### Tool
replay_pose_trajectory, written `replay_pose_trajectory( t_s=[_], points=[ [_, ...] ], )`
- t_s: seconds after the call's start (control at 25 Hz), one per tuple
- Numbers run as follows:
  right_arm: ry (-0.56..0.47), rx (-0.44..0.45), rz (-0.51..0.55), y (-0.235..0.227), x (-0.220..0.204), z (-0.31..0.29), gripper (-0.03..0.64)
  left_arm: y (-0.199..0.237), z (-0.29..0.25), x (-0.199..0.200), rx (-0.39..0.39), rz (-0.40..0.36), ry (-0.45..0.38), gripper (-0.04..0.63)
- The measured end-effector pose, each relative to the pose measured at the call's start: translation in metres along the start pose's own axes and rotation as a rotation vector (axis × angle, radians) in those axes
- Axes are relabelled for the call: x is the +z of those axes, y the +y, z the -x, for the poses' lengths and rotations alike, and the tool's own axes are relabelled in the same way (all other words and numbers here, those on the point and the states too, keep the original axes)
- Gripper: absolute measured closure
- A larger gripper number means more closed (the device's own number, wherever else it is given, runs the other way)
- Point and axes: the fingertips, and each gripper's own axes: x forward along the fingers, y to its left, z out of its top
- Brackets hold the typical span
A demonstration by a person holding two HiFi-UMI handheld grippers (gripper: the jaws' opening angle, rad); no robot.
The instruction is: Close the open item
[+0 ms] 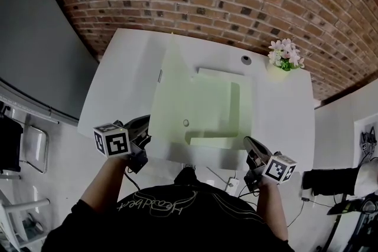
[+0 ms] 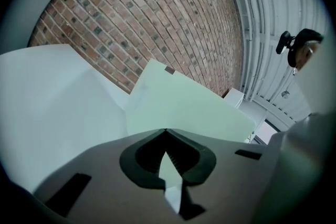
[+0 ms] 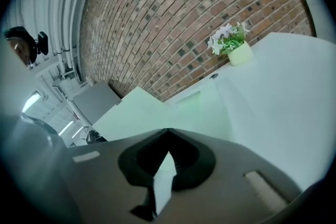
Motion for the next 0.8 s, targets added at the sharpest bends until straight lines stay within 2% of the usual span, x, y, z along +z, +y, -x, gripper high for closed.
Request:
replay_pose_trajectory(
  t_s=[0.36,0.8],
  points=[
    [-0.029,-0.195,0.032,-0.079,0.022,0.000,0.614,-0.007,-0.004,0.013,-0.011,-0.017,-0.013,0.594],
    [0.020,-0.260,0.007,-0.124,0.018,-0.021,0.614,-0.008,-0.022,0.024,-0.004,-0.037,0.008,0.594]
  ],
)
